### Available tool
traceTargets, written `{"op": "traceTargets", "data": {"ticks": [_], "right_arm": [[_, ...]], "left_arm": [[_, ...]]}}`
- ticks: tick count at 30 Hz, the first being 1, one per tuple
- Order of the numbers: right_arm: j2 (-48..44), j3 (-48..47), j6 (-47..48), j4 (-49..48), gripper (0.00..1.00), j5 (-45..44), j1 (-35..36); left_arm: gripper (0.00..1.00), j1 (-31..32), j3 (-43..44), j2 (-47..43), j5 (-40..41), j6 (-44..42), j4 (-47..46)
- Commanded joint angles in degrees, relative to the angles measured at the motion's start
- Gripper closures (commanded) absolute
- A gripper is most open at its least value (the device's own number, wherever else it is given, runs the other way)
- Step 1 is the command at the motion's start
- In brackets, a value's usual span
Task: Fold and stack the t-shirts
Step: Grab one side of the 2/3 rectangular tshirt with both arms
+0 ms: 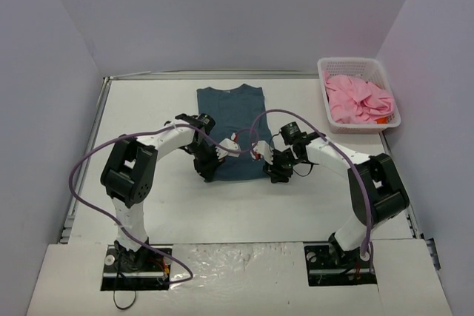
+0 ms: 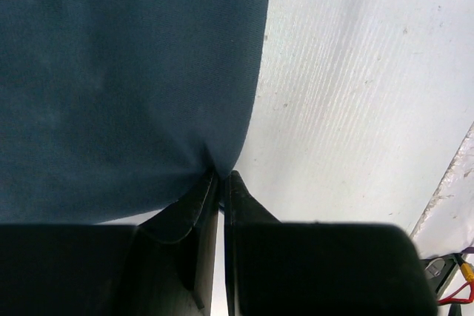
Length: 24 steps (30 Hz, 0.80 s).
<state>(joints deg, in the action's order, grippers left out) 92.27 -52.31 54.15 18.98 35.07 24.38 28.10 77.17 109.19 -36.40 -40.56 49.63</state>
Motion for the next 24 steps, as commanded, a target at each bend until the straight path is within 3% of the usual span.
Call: {"op": "traceTargets", "data": {"ticks": [1, 16, 24], "right_arm": [[1.2, -2.4, 0.9, 0.0, 0.65, -1.8, 0.2], [4.5, 0.7, -0.4, -4.1, 0.65, -8.6, 2.5], [5.6, 1.7, -1.9, -6.3, 0.76, -13.4, 3.9]], "left_arm": [[0.98, -0.2, 1.6, -0.8, -0.6, -2.0, 3.4], [0.98, -0.2, 0.8, -1.1, -1.4, -2.2, 2.8], [0.98, -0.2, -0.3, -1.7, -1.9, -2.1, 2.3]]}}
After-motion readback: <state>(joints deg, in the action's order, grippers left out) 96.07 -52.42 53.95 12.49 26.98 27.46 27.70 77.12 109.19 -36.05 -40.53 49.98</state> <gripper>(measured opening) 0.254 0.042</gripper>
